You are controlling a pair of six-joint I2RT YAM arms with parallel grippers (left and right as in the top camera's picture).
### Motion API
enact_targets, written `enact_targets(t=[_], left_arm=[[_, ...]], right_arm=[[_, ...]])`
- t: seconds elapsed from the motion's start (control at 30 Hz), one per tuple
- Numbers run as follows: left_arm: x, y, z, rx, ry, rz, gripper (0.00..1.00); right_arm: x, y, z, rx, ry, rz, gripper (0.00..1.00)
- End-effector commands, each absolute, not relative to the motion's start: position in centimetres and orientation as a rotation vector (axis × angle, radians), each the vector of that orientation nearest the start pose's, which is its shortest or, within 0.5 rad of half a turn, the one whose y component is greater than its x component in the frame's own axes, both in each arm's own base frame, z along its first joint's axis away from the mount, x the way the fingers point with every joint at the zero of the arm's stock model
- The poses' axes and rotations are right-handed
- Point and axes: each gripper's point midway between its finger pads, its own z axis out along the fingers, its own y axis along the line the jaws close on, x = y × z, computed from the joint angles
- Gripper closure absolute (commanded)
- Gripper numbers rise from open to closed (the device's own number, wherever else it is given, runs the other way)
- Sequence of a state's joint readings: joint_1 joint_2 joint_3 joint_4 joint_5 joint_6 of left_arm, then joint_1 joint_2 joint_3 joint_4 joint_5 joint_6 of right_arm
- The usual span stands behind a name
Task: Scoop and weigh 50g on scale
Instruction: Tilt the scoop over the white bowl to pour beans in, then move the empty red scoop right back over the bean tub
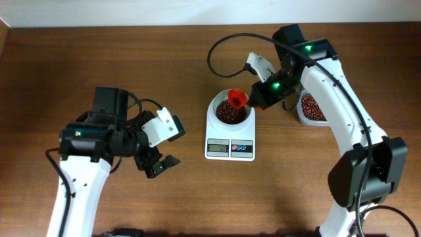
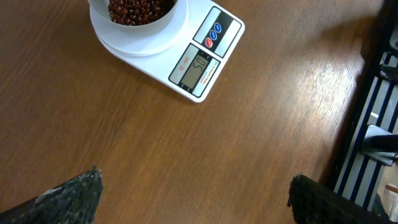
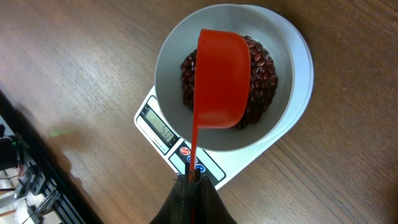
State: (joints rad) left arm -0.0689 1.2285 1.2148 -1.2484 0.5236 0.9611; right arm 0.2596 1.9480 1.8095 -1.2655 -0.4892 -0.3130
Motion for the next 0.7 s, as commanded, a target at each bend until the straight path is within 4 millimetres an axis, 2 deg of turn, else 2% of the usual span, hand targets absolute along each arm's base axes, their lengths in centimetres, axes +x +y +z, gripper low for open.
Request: enact_targets(t=[0.0, 0.2, 0.3, 0.5, 0.57, 0.67], left_arm=[[24.1, -10.2, 21.2, 1.364, 2.207, -0.448, 0.01], [24.1, -10.2, 21.2, 1.364, 2.207, -0.447, 0.01], [24.1, -10.2, 21.2, 1.364, 2.207, -0.448, 0.01], [24.1, -10.2, 21.2, 1.364, 2.207, -0.448, 0.01], [24.1, -10.2, 21.2, 1.364, 2.207, -0.448, 0.01], [24.1, -10.2, 21.2, 1.364, 2.207, -0.448, 0.01]], right_arm=[[37.7, 18.2, 17.5, -0.833, 2.702, 0.779, 0.96], [38.4, 16.7, 18.5, -0.731, 2.671, 0.902, 0.96], [38.8, 15.1, 18.5, -0.666, 2.684, 0.911, 0.96], [38.9, 11.0, 18.5, -0.505, 2.743, 0.911, 0.96], [38.7, 8.6, 18.3, -0.405, 2.777, 0.91, 0.96], [38.4, 6.2, 18.1, -0.316, 2.812, 0.889, 0.96]])
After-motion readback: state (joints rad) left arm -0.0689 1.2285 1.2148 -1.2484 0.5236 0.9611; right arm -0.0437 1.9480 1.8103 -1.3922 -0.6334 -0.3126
